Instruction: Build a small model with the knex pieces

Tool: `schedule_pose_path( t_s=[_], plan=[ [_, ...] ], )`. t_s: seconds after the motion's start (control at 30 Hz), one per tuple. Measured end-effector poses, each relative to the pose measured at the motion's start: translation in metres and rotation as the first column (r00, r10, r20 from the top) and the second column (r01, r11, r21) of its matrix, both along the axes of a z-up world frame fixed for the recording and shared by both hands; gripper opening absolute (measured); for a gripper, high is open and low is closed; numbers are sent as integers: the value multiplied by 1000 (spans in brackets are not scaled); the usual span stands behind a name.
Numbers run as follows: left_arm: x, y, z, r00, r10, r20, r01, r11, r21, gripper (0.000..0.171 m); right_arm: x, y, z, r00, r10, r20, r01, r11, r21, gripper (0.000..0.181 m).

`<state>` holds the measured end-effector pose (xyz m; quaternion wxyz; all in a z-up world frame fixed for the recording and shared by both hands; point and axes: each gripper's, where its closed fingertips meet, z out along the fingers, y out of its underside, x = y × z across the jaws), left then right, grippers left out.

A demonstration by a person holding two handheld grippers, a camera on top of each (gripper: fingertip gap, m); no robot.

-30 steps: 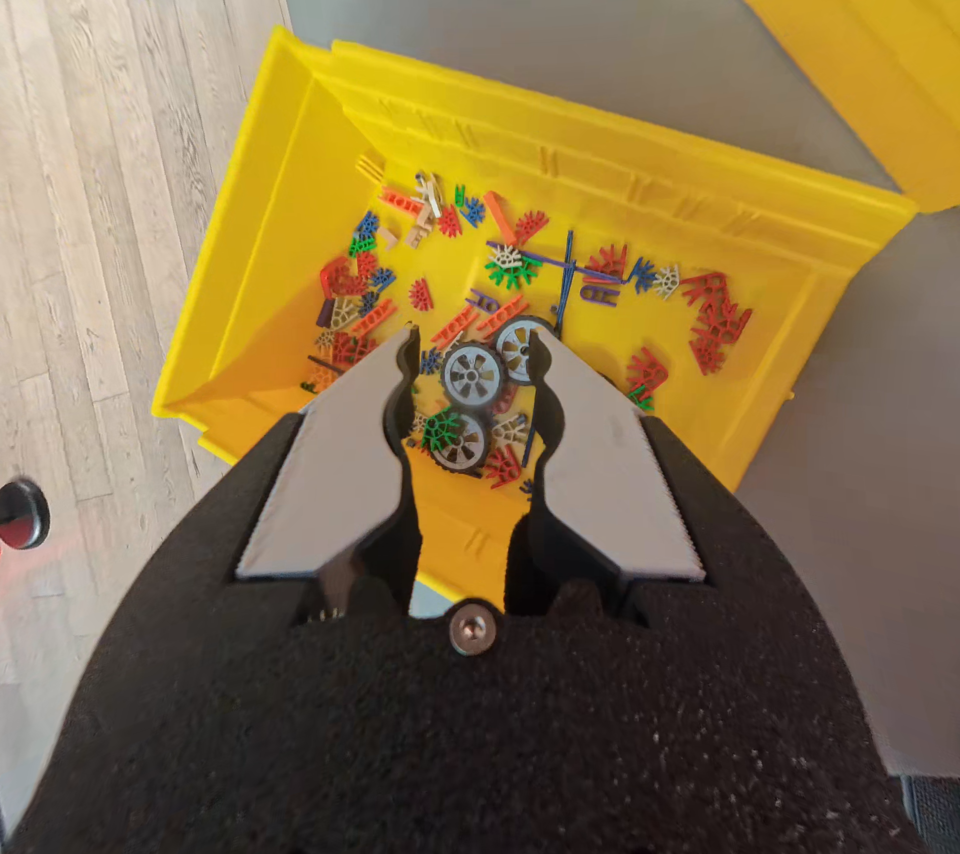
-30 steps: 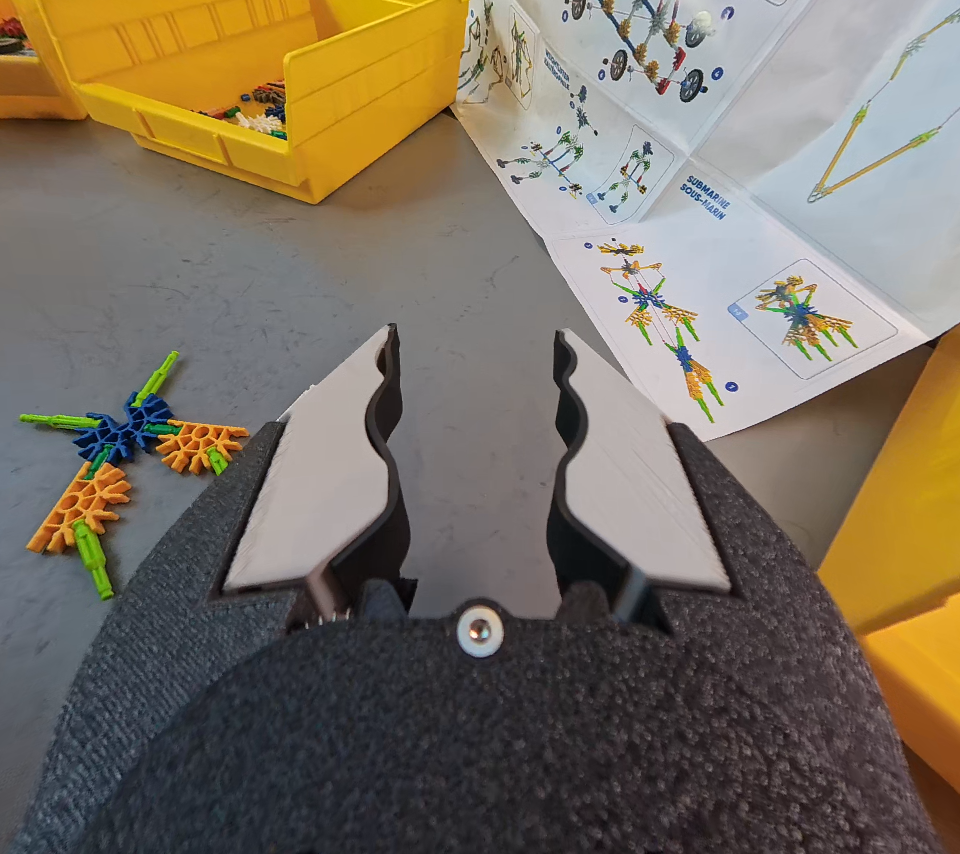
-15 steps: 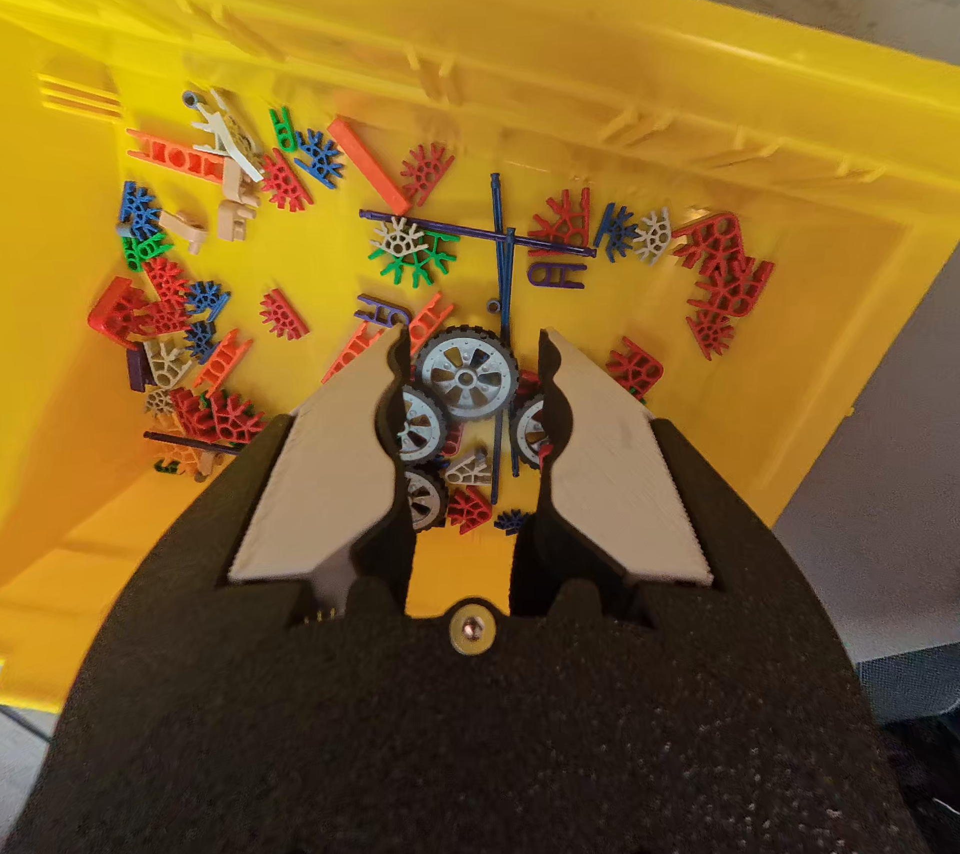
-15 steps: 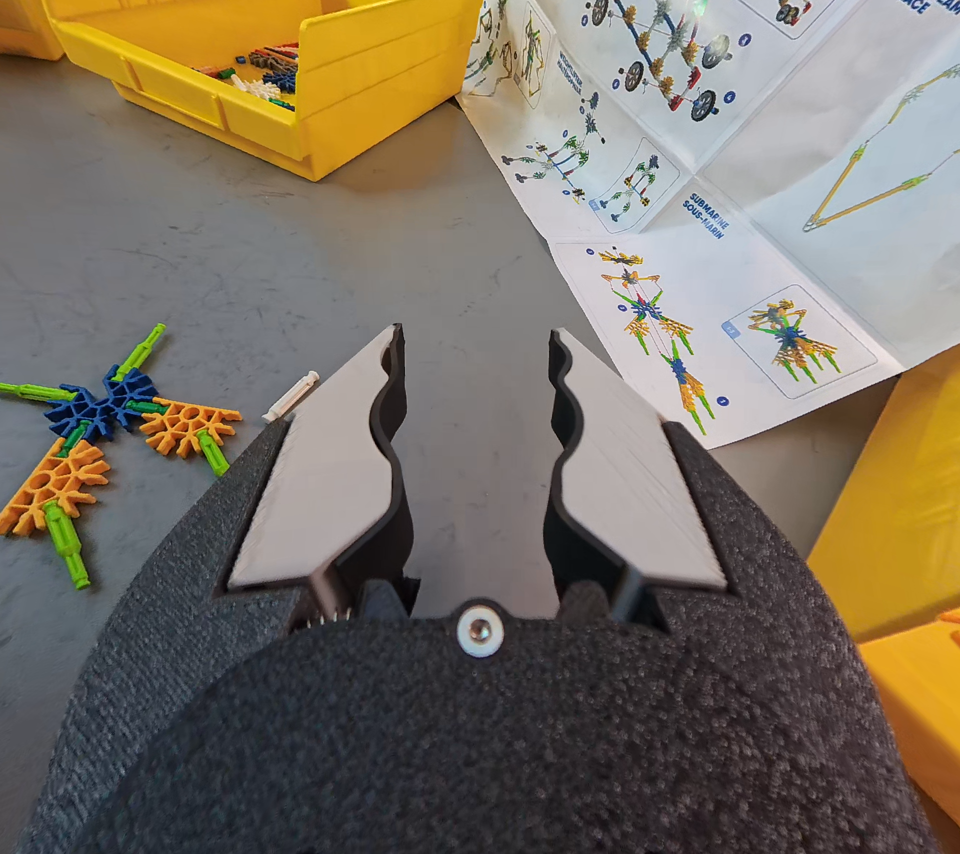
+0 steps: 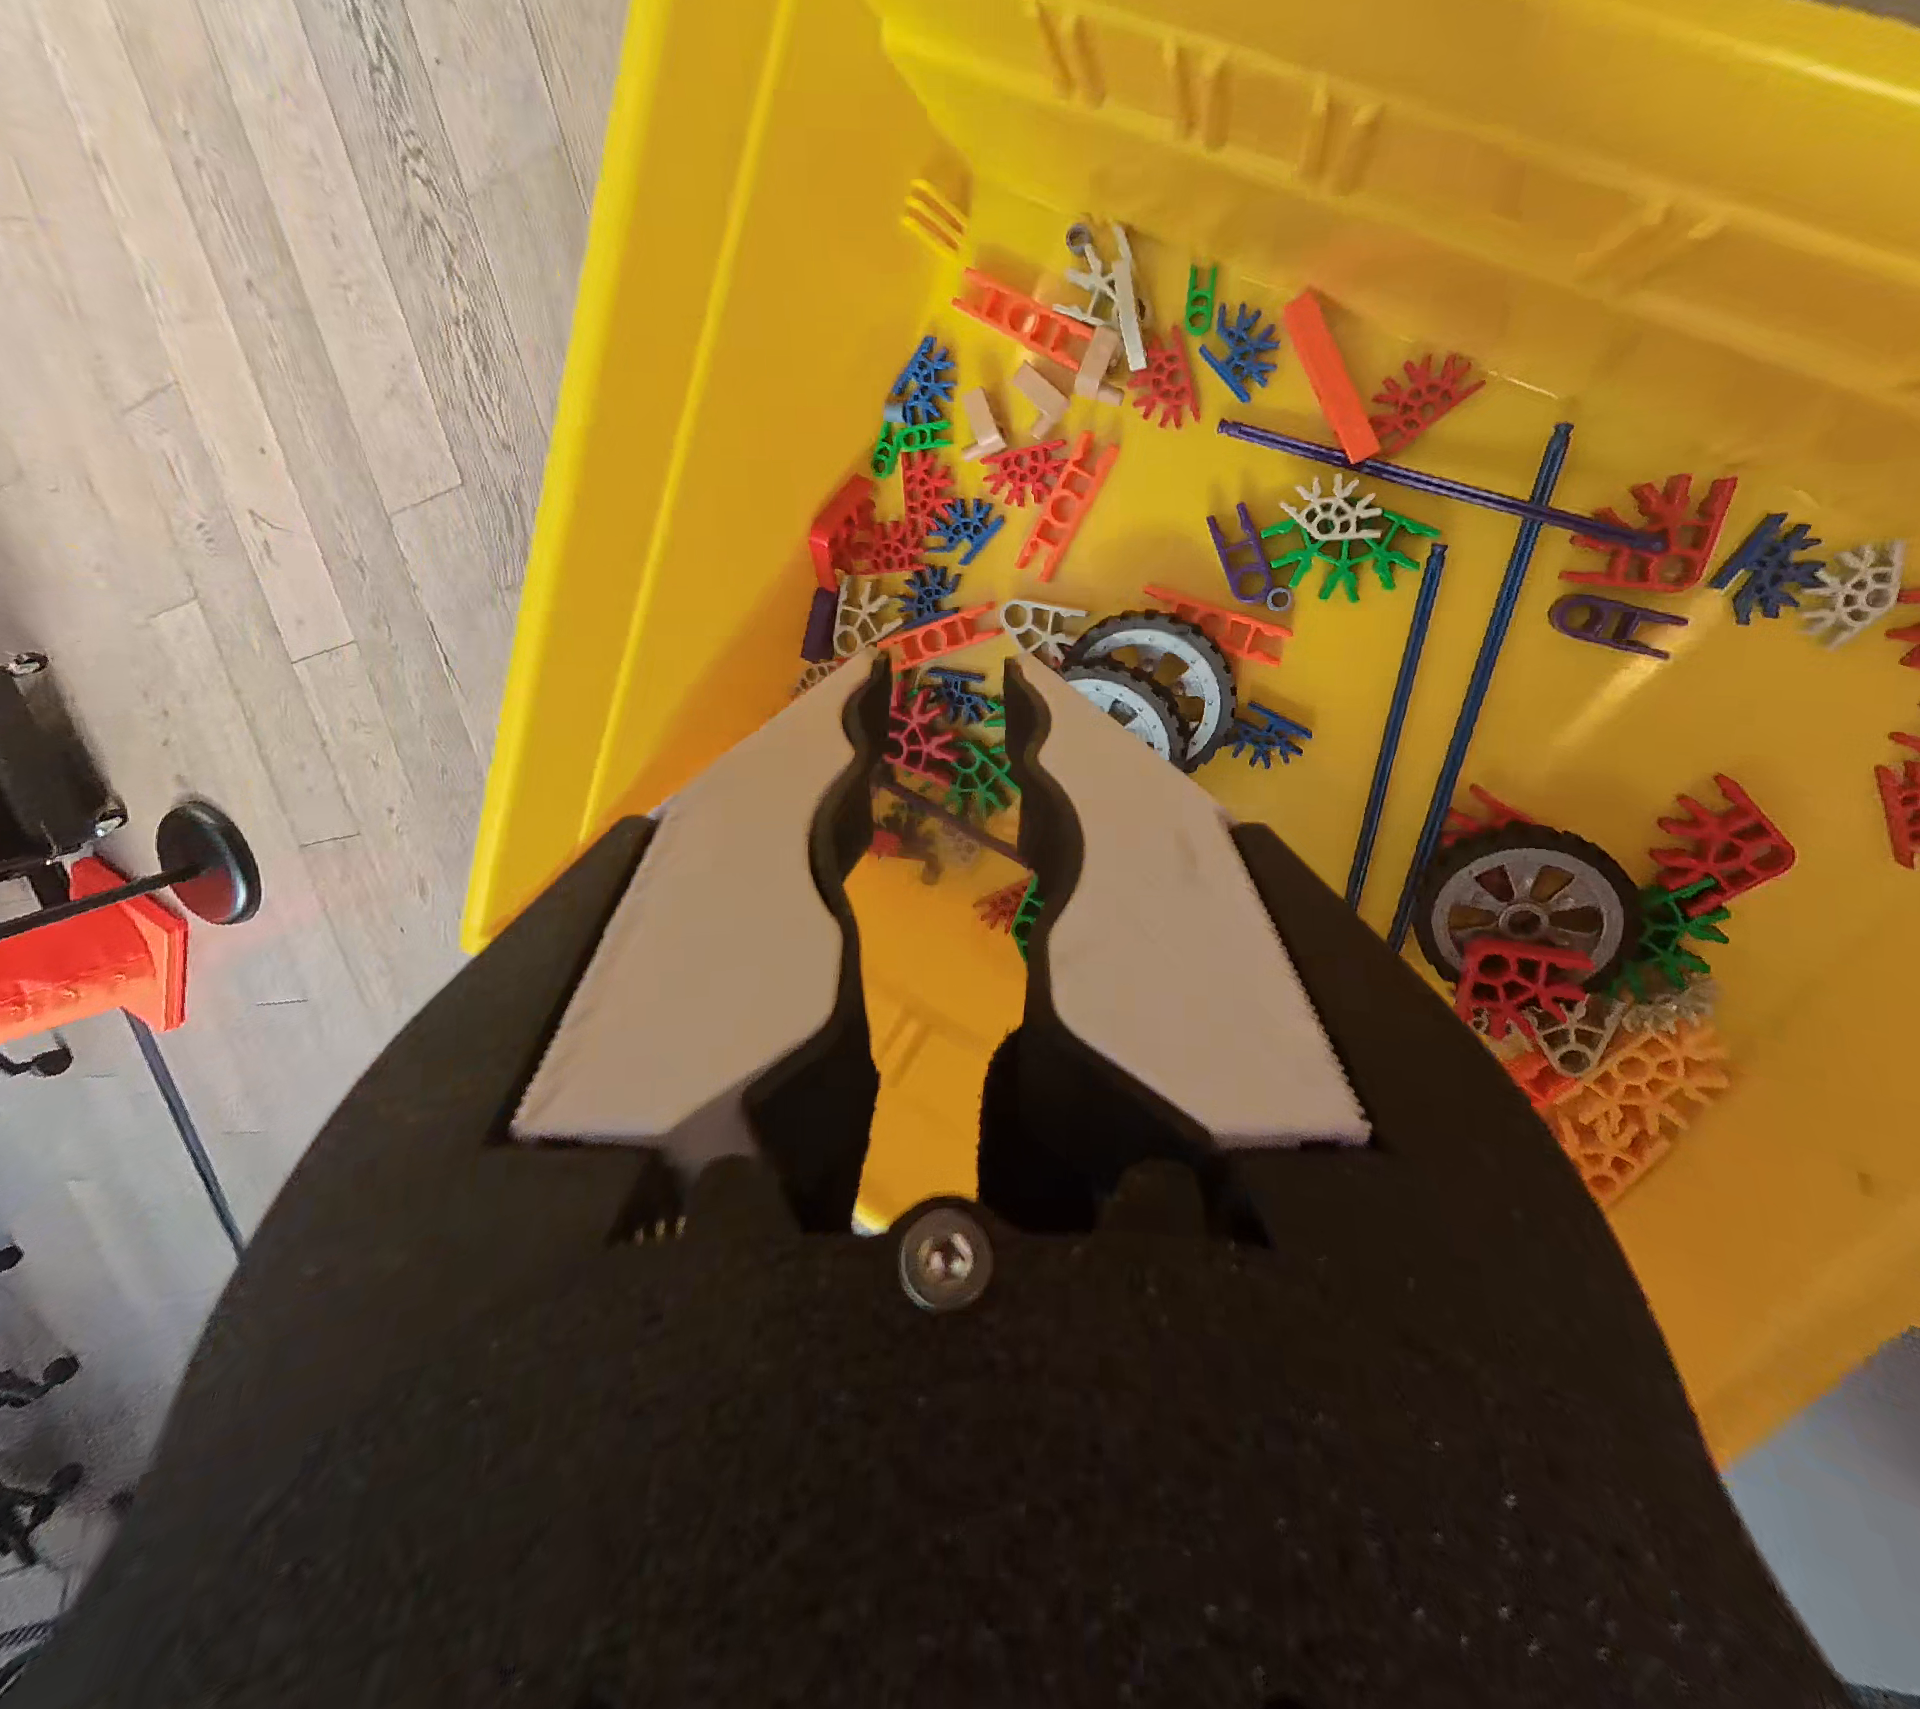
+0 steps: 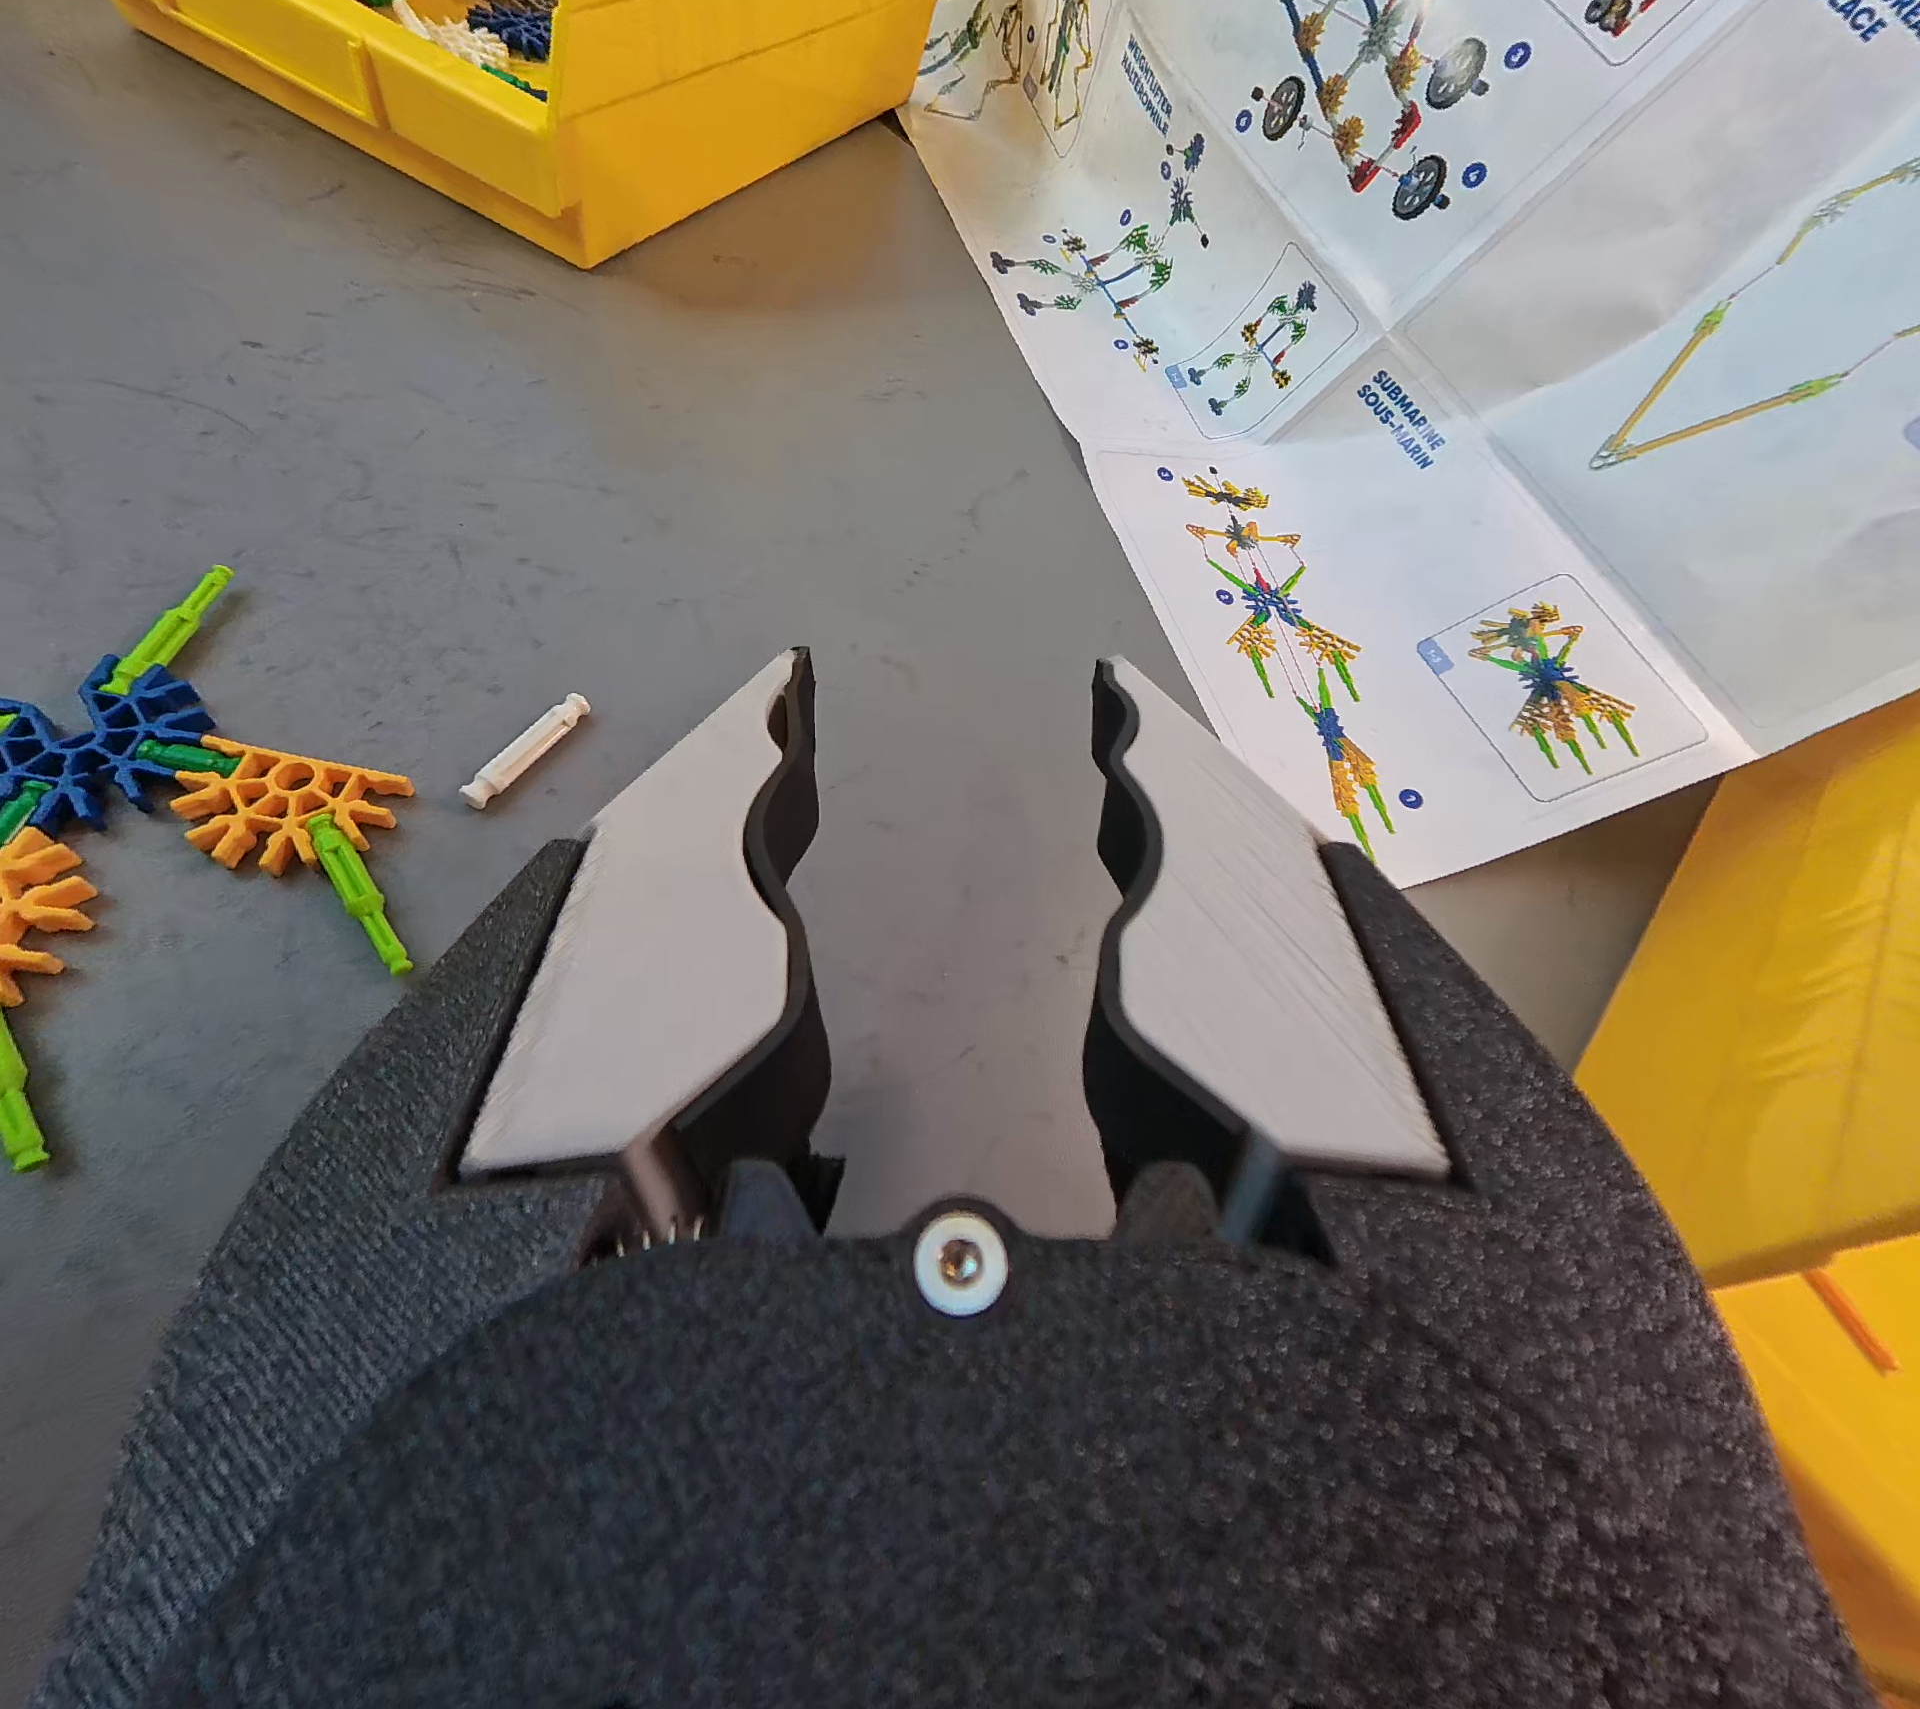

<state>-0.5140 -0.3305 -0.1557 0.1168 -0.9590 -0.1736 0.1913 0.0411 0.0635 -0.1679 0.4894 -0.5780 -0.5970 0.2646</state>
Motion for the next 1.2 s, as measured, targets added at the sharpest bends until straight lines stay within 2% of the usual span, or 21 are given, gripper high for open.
schedule_pose_path(
  t_s=[0.1,0.17,0.23,0.3,0.43,0.53,0.63,0.77,0.87,0.97,1.07,1.2],
  plan=[
    [23,44,34,996,-82,-29,87,966,244,23,0,0,0,1000,3,-1,-3,1000,3,51],
    [65,88,66,977,-209,-32,203,884,422,24,0,1,1,1000,-2,-7,2,1000,-3,51],
    [113,127,83,935,-354,-23,320,812,489,28,0,2,1,1000,-5,-9,5,1000,-17,51],
    [153,157,82,872,-488,-25,448,778,440,33,-1,4,1,1000,-8,-12,7,999,-32,51],
    [201,209,50,740,-672,22,648,722,242,34,1,2,5,999,6,-36,-8,999,-45,51],
    [217,243,18,672,-734,99,726,680,104,34,2,1,8,998,18,-53,-20,999,-46,51],
    [208,266,-14,619,-775,127,785,610,-104,35,2,0,8,998,27,-56,-30,998,-56,51],
    [190,271,-39,581,-785,216,805,515,-294,37,3,-3,10,997,48,-64,-52,997,-63,51],
    [185,270,-49,548,-790,275,822,447,-352,37,3,-4,10,996,61,-67,-66,995,-76,51],
    [185,270,-56,519,-798,306,839,407,-362,37,3,-5,9,995,71,-64,-77,993,-93,51],
    [187,270,-64,494,-802,335,857,386,-341,33,2,-7,8,995,83,-58,-89,991,-98,51],
    [187,262,-67,516,-747,418,855,419,-306,33,2,-9,7,994,95,-49,-99,991,-95,51]
  ],
)
